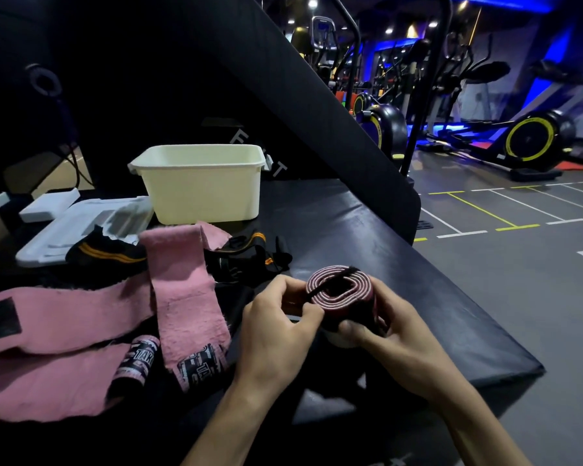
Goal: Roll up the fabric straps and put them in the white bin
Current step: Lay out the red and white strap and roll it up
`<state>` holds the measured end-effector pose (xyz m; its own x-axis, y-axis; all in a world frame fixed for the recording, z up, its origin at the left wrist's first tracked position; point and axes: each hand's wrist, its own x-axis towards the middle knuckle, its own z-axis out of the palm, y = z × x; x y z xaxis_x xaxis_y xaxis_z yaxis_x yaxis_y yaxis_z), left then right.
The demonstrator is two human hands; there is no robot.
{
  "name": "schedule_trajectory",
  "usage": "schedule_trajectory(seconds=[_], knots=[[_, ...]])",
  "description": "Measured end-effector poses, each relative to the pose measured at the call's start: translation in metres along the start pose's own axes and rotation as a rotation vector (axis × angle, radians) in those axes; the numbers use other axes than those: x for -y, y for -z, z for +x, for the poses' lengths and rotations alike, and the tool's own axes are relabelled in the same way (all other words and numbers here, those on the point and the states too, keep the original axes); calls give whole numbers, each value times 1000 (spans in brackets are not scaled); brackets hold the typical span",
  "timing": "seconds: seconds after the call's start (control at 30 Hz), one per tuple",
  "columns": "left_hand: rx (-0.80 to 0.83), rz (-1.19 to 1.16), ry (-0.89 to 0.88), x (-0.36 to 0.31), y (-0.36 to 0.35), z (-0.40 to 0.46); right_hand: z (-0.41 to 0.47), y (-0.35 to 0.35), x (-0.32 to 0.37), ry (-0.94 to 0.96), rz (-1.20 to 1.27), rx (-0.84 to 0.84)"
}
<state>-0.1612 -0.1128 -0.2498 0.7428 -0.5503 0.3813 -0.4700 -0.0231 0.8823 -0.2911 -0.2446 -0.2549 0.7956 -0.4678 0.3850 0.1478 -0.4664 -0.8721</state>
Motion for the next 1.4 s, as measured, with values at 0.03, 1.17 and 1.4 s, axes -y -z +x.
schedule_trajectory(seconds=[0.03,1.17,1.4], knots=[[-12,14,-4,-1,-1,-2,-1,-1,1,-17,-11,21],[186,9,-202,3,30,23,-1,-13,7,17,-4,40],[247,-28,-140,11,35,26,-1,-8,6,6,49,151]])
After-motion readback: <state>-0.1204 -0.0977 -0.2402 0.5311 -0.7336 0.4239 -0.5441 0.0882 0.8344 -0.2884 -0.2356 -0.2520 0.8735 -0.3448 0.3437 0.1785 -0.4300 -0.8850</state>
